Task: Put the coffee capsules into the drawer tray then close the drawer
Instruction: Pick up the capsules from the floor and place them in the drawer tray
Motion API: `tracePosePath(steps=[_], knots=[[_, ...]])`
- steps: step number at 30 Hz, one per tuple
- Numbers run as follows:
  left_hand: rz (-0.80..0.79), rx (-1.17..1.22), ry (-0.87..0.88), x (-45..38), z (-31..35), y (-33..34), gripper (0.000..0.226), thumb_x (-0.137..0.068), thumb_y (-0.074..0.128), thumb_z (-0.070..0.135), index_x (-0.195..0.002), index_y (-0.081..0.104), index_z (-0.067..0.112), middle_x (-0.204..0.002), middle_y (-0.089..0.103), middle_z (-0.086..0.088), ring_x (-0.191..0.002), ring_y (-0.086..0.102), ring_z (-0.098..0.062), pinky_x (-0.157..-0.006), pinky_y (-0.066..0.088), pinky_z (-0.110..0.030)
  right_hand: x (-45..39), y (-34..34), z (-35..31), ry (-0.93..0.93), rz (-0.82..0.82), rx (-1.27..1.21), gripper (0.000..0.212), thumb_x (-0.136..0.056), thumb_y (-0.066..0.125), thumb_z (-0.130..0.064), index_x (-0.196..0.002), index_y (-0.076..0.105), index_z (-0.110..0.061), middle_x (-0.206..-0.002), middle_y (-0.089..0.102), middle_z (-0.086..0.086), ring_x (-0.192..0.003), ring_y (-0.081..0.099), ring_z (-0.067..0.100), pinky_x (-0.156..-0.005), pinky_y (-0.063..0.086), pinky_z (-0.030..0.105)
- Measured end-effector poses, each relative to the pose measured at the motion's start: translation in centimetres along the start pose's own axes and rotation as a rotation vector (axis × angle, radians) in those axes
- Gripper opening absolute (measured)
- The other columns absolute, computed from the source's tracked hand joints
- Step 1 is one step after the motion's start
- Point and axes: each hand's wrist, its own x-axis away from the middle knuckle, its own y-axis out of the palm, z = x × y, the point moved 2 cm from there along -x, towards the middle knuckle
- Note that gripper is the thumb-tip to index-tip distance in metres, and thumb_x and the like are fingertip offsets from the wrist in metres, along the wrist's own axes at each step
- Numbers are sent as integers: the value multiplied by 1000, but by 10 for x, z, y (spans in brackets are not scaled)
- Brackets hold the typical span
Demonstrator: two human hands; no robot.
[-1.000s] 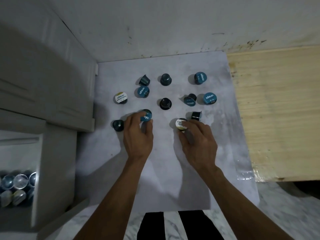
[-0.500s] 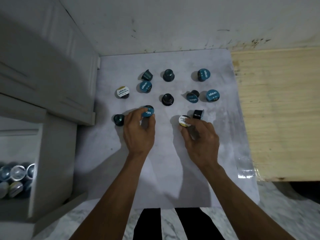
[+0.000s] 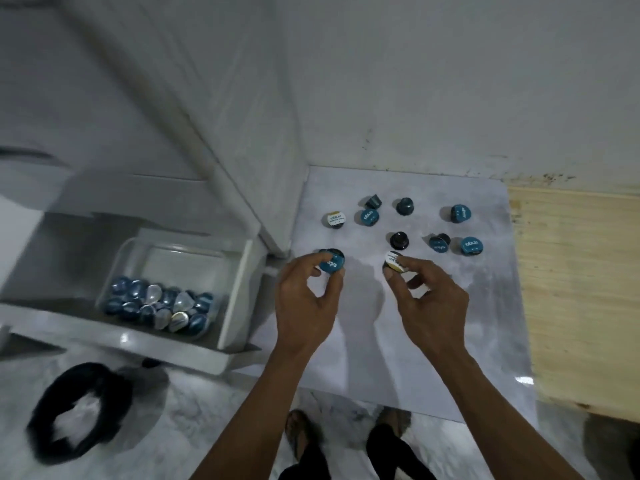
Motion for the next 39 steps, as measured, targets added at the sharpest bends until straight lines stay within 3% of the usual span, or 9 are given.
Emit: tracePosePath(steps=[5,9,12,16,21,24,27,34,39], knots=[[50,-19,61,-2,7,-76,24,-78,76,14,-100,69,20,-94,61,26,-81,62,-7,-64,43,-16,15,20,-70,-77,-80,-97,19,-83,76,-27,-101,73,-21,-94,70,-15,-70,61,12,-51,40,10],[36,-76,108,2,-12,-144,23,-79,74,21,-102,70,19,-92,58,23,-76,56,1,-67,41,-10,44,49,-122,-122,-156,-99,18,-81,77,-26,-98,72,-26,-91,69,-19,-70,62,11,-53,39,8],[16,-86,142,8,-35,-204,23,-79,74,21,-101,69,20,-93,61,19,-79,60,-3,-67,47,-15,76,83,-154,-111,-237,-93,16,-80,79,-27,-95,74,-27,-86,69,-22,-70,62,11,-54,39,8],[7,-112,109,10,-77,-285,24,-77,80,20,-98,70,23,-88,62,21,-69,58,5,-59,39,-5,120,131,-188,-134,-335,-115,17,-79,80,-21,-93,75,-27,-81,70,-24,-66,62,8,-54,39,6],[-11,-175,20,-10,-119,-358,24,-75,82,22,-96,72,27,-82,60,23,-63,56,2,-55,36,-5,151,185,-218,-109,-370,-81,19,-76,82,-18,-92,76,-25,-70,65,-26,-65,62,5,-59,40,5],[-62,-199,-7,-37,-142,-379,23,-76,81,21,-98,73,24,-80,62,16,-68,59,-1,-57,41,-16,147,211,-235,-106,-383,-77,18,-77,82,-18,-92,76,-25,-67,63,-28,-65,61,-2,-60,39,3],[-113,-242,-46,-70,-166,-383,22,-79,79,20,-99,74,24,-77,57,14,-65,56,0,-59,39,-12,129,237,-242,-71,-400,-56,16,-77,82,-18,-89,75,-27,-67,63,-33,-61,61,-1,-57,40,4],[-325,-379,-31,-132,-219,-366,22,-80,78,24,-101,73,23,-91,72,5,-70,60,-8,-69,51,-24,93,305,-227,-34,-447,-14,10,-79,79,-22,-88,74,-23,-88,69,-22,-53,59,13,-62,53,26],[-489,-431,-7,-161,-246,-346,23,-82,75,24,-105,72,21,-91,70,3,-72,59,-8,-70,53,-29,76,355,-205,31,-551,70,16,-81,77,-30,-95,72,-26,-92,70,-19,-57,59,1,-63,50,19]])
